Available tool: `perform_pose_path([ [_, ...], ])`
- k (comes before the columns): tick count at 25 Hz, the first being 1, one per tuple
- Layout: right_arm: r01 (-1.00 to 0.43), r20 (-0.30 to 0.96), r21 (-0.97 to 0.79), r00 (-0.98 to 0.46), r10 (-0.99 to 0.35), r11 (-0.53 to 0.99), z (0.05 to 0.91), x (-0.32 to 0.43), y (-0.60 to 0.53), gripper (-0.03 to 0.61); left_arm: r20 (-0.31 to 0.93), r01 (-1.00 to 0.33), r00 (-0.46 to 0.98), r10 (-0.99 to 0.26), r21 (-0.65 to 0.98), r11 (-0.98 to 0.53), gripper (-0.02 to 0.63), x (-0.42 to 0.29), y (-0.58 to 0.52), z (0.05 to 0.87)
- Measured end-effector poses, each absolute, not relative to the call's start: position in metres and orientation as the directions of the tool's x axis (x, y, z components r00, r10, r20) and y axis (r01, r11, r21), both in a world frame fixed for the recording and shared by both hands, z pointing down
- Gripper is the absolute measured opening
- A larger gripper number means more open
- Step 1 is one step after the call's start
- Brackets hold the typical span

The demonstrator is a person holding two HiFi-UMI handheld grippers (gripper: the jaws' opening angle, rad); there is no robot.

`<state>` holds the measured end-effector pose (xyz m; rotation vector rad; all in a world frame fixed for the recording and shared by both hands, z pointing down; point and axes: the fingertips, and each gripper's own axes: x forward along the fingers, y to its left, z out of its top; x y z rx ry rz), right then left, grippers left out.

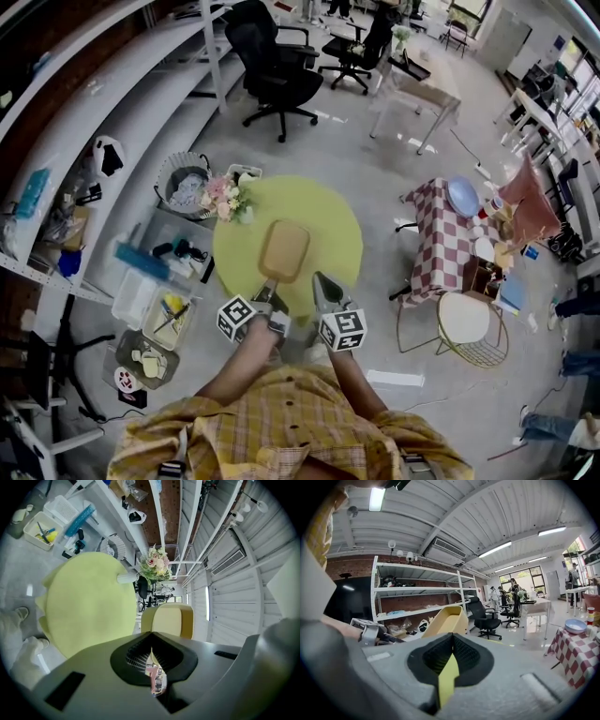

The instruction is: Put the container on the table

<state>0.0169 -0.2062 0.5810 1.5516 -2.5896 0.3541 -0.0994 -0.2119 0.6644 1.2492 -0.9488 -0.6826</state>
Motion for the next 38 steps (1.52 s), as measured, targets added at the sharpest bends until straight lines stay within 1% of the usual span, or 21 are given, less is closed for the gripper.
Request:
perform_pose_path([
  [7,-0.844,0.211,-0.13,-0.536,-0.817,0.52,0.585,0.038,-0.221,-0.002,0.225,-0.061,0.415,-0.882,0.974,0.219,0.014,-0.073,-0.221,0.667],
  [17,-0.815,0.203,-0.127,-0.58,-0.789,0.566,0.588,0.063,-0.246,-0.002,0.234,-0.064,0.369,-0.9,0.972,0.227,0.014,-0.048,-0.24,0.675],
  [31,-0.761,0.228,-0.13,-0.647,-0.728,0.635,0.601,0.057,-0.264,-0.002,0.262,-0.073,0.337,-0.904,0.965,0.252,0.014,-0.039,-0.252,0.687],
  [38,-0.751,0.238,-0.134,-0.657,-0.715,0.646,0.605,0.055,-0.273,-0.002,0.276,-0.093,0.327,-0.904,0.961,0.26,0.014,-0.042,-0.267,0.692],
])
